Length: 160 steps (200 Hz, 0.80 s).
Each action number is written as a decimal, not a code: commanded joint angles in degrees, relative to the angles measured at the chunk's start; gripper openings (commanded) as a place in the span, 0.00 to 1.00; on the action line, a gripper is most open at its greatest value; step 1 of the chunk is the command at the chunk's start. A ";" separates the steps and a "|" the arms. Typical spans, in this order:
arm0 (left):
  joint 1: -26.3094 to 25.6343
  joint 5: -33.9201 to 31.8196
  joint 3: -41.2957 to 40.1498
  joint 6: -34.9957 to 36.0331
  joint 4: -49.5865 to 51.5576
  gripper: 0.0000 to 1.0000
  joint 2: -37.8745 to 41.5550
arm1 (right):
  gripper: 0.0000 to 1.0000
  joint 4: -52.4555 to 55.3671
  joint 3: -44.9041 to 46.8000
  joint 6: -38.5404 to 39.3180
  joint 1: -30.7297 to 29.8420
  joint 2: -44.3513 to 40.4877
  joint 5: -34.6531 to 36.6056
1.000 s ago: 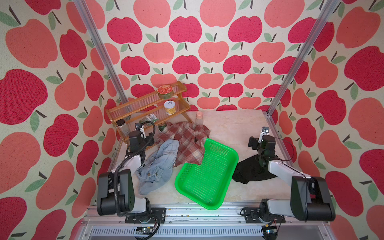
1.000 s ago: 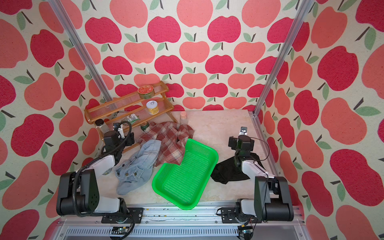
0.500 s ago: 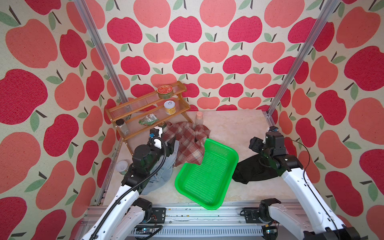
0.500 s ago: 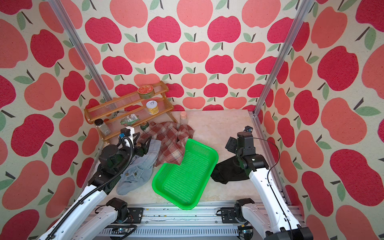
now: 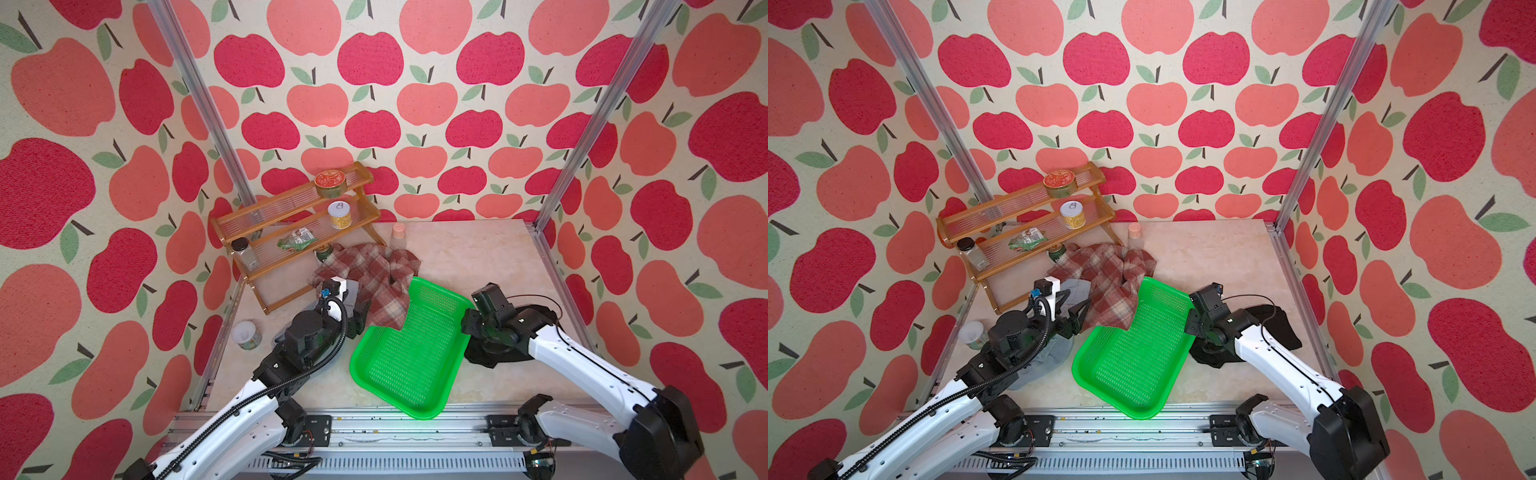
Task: Roll up the skirts
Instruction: Move the basket to the corner of the board.
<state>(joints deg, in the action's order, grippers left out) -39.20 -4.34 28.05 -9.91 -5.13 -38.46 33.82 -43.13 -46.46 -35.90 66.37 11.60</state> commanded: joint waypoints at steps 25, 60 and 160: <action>-1.86 -4.23 -1.40 1.23 -2.32 0.73 -1.38 | 0.60 -5.93 1.94 -4.98 -0.40 5.86 -4.48; -1.84 -4.14 -1.91 1.70 -3.73 0.73 -3.12 | 0.53 -5.46 -0.50 -5.57 -0.40 9.26 -3.43; -1.23 -6.32 0.81 4.90 -3.23 0.74 -7.76 | 0.00 3.89 -8.96 -6.77 5.35 9.31 -3.69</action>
<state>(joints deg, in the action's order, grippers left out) -40.75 -9.28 26.63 -6.50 -7.49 -45.50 33.69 -51.09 -52.47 -32.86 76.47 7.33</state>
